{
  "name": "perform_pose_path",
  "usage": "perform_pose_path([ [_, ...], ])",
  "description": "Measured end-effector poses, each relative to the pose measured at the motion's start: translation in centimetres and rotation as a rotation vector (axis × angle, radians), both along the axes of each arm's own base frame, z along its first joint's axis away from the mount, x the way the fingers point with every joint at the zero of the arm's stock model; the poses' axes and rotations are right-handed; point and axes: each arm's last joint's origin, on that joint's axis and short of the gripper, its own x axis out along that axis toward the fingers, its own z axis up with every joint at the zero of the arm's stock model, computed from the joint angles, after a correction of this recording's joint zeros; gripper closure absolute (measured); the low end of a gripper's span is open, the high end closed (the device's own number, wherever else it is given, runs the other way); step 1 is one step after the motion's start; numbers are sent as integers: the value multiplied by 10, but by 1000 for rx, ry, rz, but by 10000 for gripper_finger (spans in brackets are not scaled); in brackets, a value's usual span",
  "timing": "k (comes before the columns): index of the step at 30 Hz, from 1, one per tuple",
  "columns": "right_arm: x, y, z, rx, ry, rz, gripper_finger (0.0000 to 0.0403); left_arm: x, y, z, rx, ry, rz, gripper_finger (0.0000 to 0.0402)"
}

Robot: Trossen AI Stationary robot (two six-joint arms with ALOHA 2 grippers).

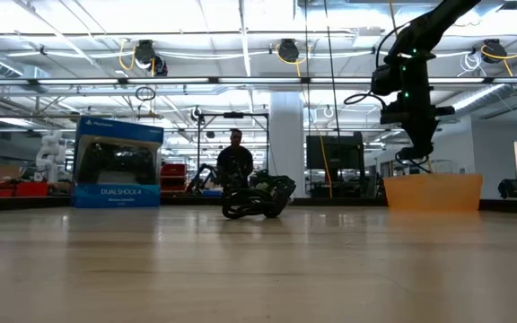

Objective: Pick and place USB-C Cables
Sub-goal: Put the bottom black charger cable into the orange bin

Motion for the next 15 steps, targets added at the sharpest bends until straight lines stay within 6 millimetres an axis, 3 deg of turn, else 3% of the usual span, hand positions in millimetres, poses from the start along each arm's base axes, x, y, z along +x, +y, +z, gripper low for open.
perform_pose_path([
  [15, 2, -2, -18, -47, 50, 85, 376, -1, 9, 0, 16, 8, 36, 380],
])
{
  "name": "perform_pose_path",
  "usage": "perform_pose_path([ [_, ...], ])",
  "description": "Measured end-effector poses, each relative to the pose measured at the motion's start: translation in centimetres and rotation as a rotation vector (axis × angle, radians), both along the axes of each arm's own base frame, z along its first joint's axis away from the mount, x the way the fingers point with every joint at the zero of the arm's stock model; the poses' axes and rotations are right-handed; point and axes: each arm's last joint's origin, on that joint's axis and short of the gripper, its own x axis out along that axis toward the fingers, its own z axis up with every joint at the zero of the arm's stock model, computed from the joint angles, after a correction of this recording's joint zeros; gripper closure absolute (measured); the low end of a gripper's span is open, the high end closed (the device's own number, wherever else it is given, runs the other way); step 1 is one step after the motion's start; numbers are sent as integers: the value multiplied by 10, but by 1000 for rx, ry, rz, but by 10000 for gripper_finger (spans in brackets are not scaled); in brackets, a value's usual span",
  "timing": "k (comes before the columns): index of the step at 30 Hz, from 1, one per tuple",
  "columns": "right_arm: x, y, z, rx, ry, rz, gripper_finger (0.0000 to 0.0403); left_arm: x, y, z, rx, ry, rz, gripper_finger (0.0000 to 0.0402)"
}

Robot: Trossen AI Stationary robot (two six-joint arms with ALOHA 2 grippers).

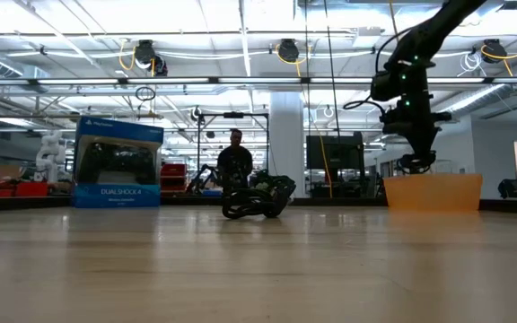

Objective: Pick and place USB-C Cables
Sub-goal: Put the bottom black charger cable into the orange bin

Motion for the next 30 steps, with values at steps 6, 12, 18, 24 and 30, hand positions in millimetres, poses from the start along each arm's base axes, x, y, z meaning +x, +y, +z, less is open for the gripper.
perform_pose_path([
  [6, 2, 2, -10, -5, 42, 69, 376, -1, 5, 0, 0, 0, 24, 380],
  [12, 3, 6, -25, 21, 65, 162, 375, -1, 11, 0, 0, 0, 48, 380],
  [18, 6, 11, -34, 41, 92, 259, 375, -2, 15, 0, 0, 0, 69, 380],
  [24, 8, 15, -42, 57, 115, 328, 358, -3, 19, 0, 0, -1, 86, 380],
  [30, 11, 20, -53, 58, 144, 372, 312, -3, 23, 0, -1, -1, 99, 380],
])
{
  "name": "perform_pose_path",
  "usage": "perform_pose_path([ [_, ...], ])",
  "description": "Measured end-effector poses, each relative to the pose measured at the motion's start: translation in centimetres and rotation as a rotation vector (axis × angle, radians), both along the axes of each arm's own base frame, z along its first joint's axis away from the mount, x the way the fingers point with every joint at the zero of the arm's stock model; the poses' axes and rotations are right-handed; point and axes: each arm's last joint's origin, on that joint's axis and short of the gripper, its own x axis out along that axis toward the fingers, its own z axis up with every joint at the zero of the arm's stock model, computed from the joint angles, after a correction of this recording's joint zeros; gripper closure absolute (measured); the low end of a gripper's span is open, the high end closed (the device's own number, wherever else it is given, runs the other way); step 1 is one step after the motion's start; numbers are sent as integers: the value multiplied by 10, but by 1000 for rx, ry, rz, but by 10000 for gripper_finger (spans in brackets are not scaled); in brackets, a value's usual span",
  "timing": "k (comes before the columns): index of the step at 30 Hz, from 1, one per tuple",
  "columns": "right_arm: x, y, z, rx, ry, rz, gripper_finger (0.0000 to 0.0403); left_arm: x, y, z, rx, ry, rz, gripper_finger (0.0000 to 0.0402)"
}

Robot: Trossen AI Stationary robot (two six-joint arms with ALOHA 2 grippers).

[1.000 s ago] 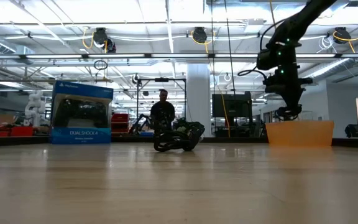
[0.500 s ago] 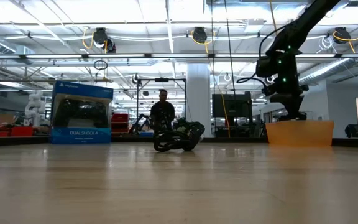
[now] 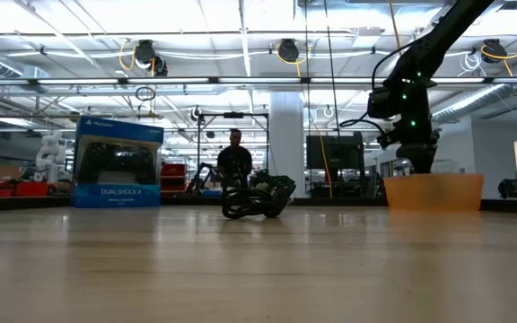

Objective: Pick and place USB-C Cables
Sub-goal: Put the bottom black charger cable into the orange bin, then put the black charger cable into the orange bin

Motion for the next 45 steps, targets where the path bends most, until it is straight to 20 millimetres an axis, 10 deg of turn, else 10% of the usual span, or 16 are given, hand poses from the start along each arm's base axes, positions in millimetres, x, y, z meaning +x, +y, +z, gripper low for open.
perform_pose_path([
  [24, 14, 12, 7, 56, 28, 44, 184, 0, 0, 0, -7, -4, -10, 380],
  [45, 32, 50, 99, 15, -74, 75, 183, 2, -3, 0, -77, -35, -82, 380],
])
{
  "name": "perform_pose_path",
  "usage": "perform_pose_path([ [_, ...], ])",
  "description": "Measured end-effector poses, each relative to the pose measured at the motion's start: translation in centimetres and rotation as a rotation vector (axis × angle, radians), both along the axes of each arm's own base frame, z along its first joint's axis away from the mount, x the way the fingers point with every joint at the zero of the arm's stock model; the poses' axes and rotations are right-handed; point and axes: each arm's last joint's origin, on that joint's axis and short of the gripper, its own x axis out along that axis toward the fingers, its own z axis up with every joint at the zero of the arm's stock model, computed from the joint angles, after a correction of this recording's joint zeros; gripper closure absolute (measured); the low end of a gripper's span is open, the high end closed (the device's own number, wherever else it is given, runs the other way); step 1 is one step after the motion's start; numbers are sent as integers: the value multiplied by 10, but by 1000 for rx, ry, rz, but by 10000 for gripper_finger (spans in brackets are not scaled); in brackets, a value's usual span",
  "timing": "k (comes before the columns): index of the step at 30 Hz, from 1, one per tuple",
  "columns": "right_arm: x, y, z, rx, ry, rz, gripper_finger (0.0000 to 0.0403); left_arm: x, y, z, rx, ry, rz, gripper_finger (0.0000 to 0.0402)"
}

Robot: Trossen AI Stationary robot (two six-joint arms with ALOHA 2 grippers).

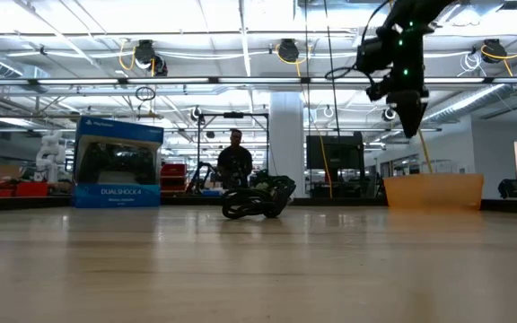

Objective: Pick and place USB-C Cables
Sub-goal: Put the black charger cable into the orange bin

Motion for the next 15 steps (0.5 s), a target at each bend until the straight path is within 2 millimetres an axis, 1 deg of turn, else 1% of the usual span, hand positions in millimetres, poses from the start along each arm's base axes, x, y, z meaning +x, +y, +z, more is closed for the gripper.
perform_pose_path([
  [8, 6, 21, 46, -8, -34, -62, 183, 1, -1, 0, -34, -12, -47, 380],
  [15, 10, 41, 90, -42, -107, -123, 183, 1, -3, 0, -75, -26, -85, 380],
])
